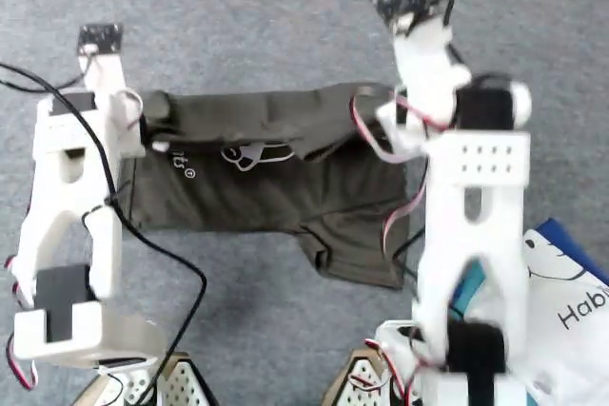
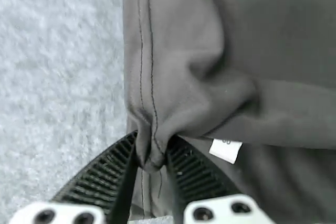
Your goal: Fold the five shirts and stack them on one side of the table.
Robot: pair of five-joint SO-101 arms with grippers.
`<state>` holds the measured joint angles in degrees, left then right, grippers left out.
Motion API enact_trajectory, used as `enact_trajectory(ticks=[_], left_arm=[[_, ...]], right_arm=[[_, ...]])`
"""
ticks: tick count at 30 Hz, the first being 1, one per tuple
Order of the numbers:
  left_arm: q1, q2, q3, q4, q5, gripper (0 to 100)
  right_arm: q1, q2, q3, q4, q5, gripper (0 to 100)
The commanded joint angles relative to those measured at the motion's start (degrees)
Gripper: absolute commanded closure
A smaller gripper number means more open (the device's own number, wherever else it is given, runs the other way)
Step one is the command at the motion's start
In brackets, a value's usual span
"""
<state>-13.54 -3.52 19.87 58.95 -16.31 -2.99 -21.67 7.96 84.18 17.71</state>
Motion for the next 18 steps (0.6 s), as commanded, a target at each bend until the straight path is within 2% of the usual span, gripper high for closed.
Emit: enact_trajectory(ticks=[1, 10, 18], left_arm=[[-0.7, -4.2, 6.3, -3.9, -1.6, 98], [-4.8, -3.1, 8.7, -5.2, -2.9, 98], [-4.6, 0.3, 9.0, -5.2, -4.6, 98]], right_arm=[[0.8, -11.1, 16.8, -4.8, 1.6, 99.4], [8.0, -24.5, 37.8, -6.9, 9.1, 99.4], [8.3, -30.6, 46.4, -6.9, 11.3, 99.4]])
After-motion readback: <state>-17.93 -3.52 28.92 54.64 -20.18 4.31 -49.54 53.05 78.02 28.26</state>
